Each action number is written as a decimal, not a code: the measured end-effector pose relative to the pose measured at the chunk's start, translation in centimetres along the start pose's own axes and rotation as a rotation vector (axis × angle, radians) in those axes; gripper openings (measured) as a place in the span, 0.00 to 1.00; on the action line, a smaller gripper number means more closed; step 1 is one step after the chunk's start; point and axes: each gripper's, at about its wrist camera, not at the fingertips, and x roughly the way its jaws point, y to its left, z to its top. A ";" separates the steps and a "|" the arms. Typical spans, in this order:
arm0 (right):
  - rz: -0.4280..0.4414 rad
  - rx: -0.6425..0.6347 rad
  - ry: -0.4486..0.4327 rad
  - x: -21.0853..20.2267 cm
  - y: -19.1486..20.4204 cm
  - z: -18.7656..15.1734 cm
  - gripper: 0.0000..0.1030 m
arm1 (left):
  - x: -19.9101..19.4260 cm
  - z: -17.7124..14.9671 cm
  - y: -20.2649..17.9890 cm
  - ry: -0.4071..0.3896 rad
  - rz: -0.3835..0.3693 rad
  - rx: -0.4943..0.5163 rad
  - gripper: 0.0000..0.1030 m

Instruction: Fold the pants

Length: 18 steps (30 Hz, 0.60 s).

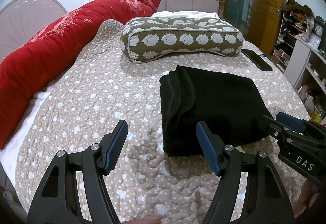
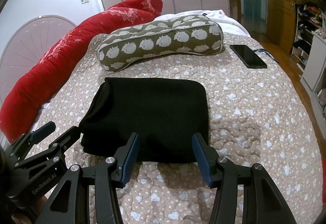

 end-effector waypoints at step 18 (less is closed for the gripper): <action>0.000 0.011 0.010 0.3 -0.1 -0.2 0.50 | 0.2 -0.2 -0.1 0.023 -0.009 -0.001 0.68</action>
